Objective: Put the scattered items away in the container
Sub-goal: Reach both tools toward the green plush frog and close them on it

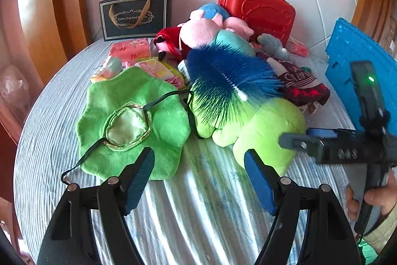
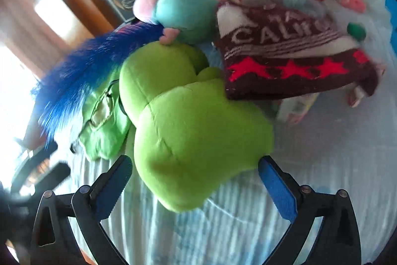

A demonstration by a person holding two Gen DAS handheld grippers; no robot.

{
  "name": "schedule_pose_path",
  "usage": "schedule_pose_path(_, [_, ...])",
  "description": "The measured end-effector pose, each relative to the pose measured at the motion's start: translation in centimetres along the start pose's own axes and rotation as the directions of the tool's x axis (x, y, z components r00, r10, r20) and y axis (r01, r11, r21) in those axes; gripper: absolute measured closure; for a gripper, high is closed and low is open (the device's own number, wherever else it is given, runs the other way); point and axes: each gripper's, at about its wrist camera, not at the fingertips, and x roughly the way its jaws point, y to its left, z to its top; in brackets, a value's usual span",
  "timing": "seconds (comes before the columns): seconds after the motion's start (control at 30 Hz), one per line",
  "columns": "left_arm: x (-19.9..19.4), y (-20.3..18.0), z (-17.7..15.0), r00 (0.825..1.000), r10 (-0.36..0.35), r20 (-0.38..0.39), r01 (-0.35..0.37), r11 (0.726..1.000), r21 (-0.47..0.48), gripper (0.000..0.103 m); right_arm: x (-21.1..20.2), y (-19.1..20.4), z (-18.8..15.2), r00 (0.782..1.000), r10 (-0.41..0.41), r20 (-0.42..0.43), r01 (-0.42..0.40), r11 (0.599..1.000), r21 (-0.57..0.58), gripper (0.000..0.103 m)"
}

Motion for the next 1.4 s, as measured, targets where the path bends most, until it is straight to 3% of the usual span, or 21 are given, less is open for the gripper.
schedule_pose_path(0.13, [1.2,0.8,-0.2,0.999,0.025,-0.034,-0.026,0.999,-0.037,0.029,2.7,0.8,0.8,0.996,-0.092,-0.021,0.092,0.996,-0.005,0.0])
schedule_pose_path(0.2, [1.7,1.0,-0.4,0.998,0.026,-0.052,-0.029,0.998,-0.049,0.029,3.1,1.7,0.7,0.986,-0.165,-0.027,0.162,0.983,-0.089,0.0])
schedule_pose_path(0.3, [1.7,0.5,-0.9,0.998,0.018,-0.064,-0.021,0.999,-0.042,0.029,1.8,1.9,-0.2,0.949,-0.315,0.033,0.313,0.916,-0.251,0.004])
schedule_pose_path(0.37, [1.5,-0.3,-1.3,0.998,0.0,-0.058,-0.002,1.0,-0.025,0.029,0.5,0.3,-0.8,0.923,-0.379,0.059,0.379,0.877,-0.294,0.005])
schedule_pose_path(0.53, [1.5,-3.4,-1.9,0.998,-0.02,-0.068,0.022,0.999,0.025,0.029,-3.8,-4.8,-2.2,0.908,-0.416,0.053,0.411,0.859,-0.305,0.005])
schedule_pose_path(0.57, [1.6,-4.2,-1.8,0.997,-0.025,-0.069,0.027,0.999,0.036,0.029,-4.5,-5.8,-2.3,0.91,-0.413,0.046,0.406,0.861,-0.306,0.005])
schedule_pose_path(0.7, [1.8,-7.8,-0.6,0.998,-0.042,-0.048,0.046,0.996,0.079,0.029,-5.6,-8.4,-2.2,0.951,-0.309,0.01,0.302,0.923,-0.237,0.005])
schedule_pose_path(0.77, [1.4,-9.3,0.3,0.997,-0.062,-0.046,0.066,0.993,0.095,0.029,-5.3,-8.4,-2.8,0.952,-0.307,0.008,0.299,0.921,-0.25,0.005])
schedule_pose_path(0.87, [-0.7,-11.1,1.8,0.996,-0.091,0.007,0.089,0.987,0.134,0.029,-3.9,-9.0,-3.6,0.934,-0.358,-0.009,0.34,0.892,-0.298,0.006])
schedule_pose_path(0.93, [-1.6,-12.4,3.6,0.996,-0.058,0.061,0.047,0.985,0.166,0.029,-2.5,-10.4,-4.8,0.919,-0.389,-0.06,0.358,0.889,-0.286,0.016])
schedule_pose_path(1.0, [-0.9,-13.4,6.3,0.997,0.02,0.072,-0.031,0.986,0.163,0.029,-2.0,-11.9,-5.5,0.941,-0.322,-0.098,0.295,0.929,-0.223,0.018])
schedule_pose_path(1.07, [1.9,-13.9,8.9,0.996,0.089,0.01,-0.089,0.986,0.143,0.029,-2.5,-12.2,-6.0,0.955,-0.28,-0.102,0.258,0.948,-0.184,0.018])
schedule_pose_path(1.17, [7.4,-13.4,10.9,0.979,0.142,-0.147,-0.127,0.987,0.102,0.029,-4.1,-11.9,-5.9,0.967,-0.241,-0.078,0.228,0.962,-0.149,0.018])
schedule_pose_path(1.23, [10.1,-12.3,10.3,0.954,0.191,-0.231,-0.173,0.98,0.097,0.029,-5.4,-11.6,-5.4,0.978,-0.203,-0.056,0.196,0.974,-0.113,0.016])
schedule_pose_path(1.3, [12.2,-10.6,8.9,0.916,0.243,-0.32,-0.224,0.97,0.096,0.029,-6.5,-11.1,-5.0,0.984,-0.175,-0.034,0.172,0.981,-0.089,0.011])
schedule_pose_path(1.33, [12.3,-9.9,8.0,0.91,0.256,-0.326,-0.239,0.967,0.091,0.028,-6.9,-10.8,-4.7,0.987,-0.157,-0.023,0.155,0.985,-0.08,0.008])
schedule_pose_path(1.4, [10.5,-9.0,6.5,0.932,0.221,-0.287,-0.207,0.975,0.08,0.028,-7.5,-9.9,-4.2,0.992,-0.125,-0.008,0.124,0.99,-0.072,0.005])
